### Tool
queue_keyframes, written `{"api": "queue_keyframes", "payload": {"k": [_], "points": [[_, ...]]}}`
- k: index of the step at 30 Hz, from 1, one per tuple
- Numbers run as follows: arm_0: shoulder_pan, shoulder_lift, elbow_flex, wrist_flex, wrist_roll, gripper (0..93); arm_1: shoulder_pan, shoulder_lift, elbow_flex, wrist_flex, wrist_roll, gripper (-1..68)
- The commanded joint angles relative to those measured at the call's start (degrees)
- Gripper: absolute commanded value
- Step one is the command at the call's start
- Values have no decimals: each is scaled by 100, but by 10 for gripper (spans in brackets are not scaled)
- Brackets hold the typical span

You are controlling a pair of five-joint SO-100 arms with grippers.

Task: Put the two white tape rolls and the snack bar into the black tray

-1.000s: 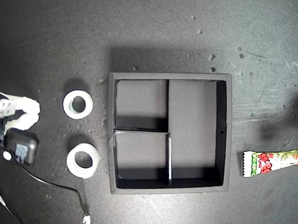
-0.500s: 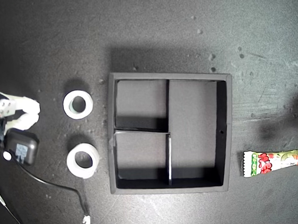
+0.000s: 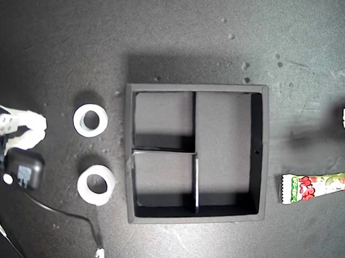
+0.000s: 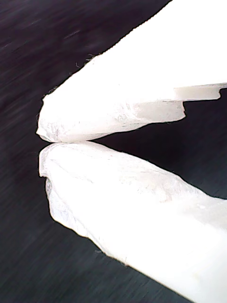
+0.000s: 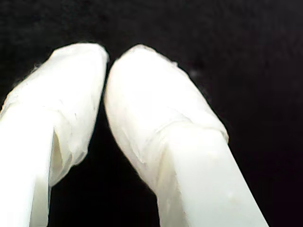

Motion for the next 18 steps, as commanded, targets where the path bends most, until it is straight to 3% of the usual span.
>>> {"api": "queue_keyframes", "payload": {"k": [1, 6, 8, 12, 15, 18], "points": [[158, 281, 325, 220, -984, 4, 290, 44, 70, -1204, 237, -2], [237, 281, 325, -325, -1687, 0, 352, 44, 70, -1538, 2443, -4], [712, 281, 325, -457, -2865, 0, 308, 44, 70, -1696, 2707, -4], [756, 281, 325, -1143, -2268, 0, 70, 44, 70, -2496, 2268, -5], [773, 281, 62, -1055, -2276, 0, -18, 70, -53, -3182, 1371, -5], [527, 290, -431, -1301, -1301, 9, -237, 70, -703, -3146, 255, -5]]}}
